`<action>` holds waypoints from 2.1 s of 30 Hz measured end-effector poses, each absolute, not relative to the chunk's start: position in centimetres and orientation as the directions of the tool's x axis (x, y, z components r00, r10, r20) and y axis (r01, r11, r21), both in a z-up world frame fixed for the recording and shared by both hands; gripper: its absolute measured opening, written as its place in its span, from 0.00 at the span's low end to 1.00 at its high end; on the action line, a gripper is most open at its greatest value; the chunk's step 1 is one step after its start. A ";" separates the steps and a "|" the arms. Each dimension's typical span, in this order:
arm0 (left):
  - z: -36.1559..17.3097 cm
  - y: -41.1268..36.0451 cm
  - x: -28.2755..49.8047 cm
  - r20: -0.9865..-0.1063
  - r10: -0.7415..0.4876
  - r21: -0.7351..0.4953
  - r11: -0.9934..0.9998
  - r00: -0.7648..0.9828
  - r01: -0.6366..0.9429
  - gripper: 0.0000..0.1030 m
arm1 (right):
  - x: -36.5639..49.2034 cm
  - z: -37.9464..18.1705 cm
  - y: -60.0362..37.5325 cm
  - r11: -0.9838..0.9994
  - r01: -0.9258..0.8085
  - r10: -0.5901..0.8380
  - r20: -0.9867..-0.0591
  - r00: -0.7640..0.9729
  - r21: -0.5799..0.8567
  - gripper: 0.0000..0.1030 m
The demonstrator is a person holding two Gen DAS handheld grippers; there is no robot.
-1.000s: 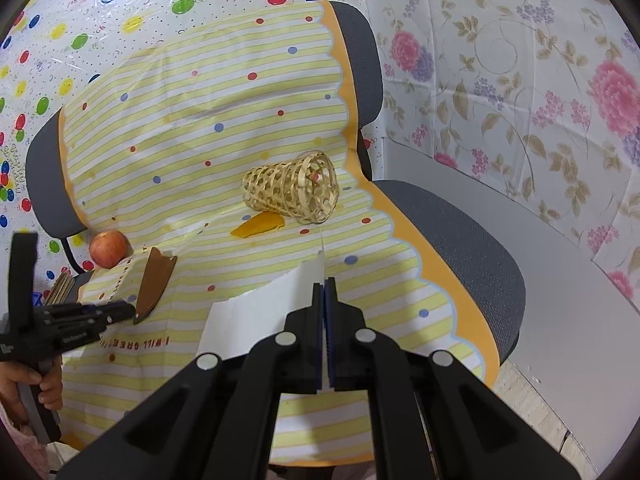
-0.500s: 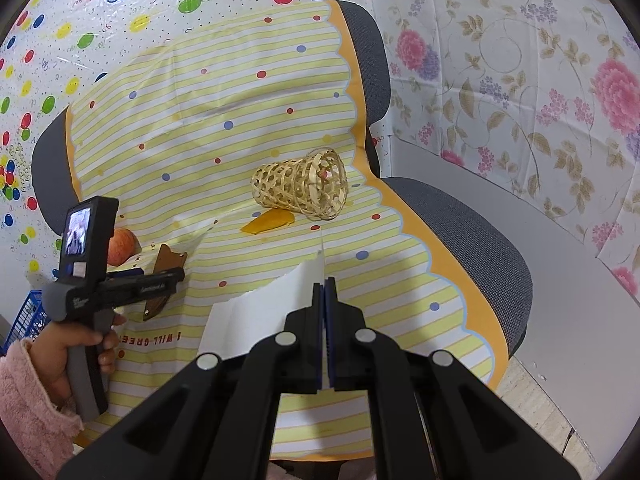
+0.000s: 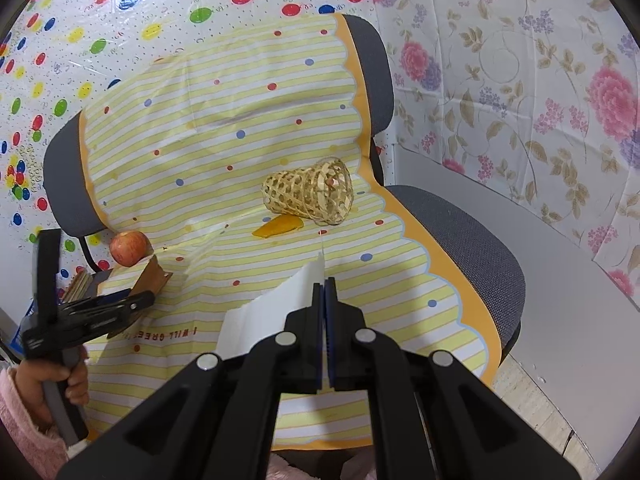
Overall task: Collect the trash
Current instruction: 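Carry the sheath and paper over the bin and open both grippers, then move both grippers back over the chair toward the bamboo basket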
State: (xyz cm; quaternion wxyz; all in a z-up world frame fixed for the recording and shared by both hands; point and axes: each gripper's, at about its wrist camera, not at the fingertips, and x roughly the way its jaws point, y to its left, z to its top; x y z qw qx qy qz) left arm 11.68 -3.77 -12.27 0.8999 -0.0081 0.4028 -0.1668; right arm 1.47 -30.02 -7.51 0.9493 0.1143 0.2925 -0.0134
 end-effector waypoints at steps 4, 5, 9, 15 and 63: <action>-10.7 -5.1 9.0 -0.694 -0.347 -0.161 0.929 0.631 0.333 0.48 | 0.7 -6.6 -29.4 0.976 0.083 0.042 -0.546 0.837 0.203 0.02; -10.4 -5.5 8.4 -0.687 -0.357 -0.162 0.924 0.633 0.345 0.48 | 0.5 -6.3 -29.2 0.976 0.085 0.038 -0.542 0.840 0.200 0.02; -9.4 -7.9 5.4 -0.661 -0.404 -0.149 0.897 0.632 0.417 0.48 | -1.5 -5.2 -29.4 0.979 0.101 0.006 -0.521 0.854 0.177 0.02; -9.4 -11.8 1.6 -0.640 -0.481 -0.152 0.844 0.600 0.515 0.48 | -6.4 -4.2 -31.2 0.977 0.169 -0.081 -0.506 0.859 0.132 0.02; -13.1 -23.3 -5.9 -0.676 -0.560 -0.105 0.716 0.478 0.690 0.67 | -20.5 -10.8 -40.2 0.882 0.457 -0.290 -0.635 0.716 0.112 0.23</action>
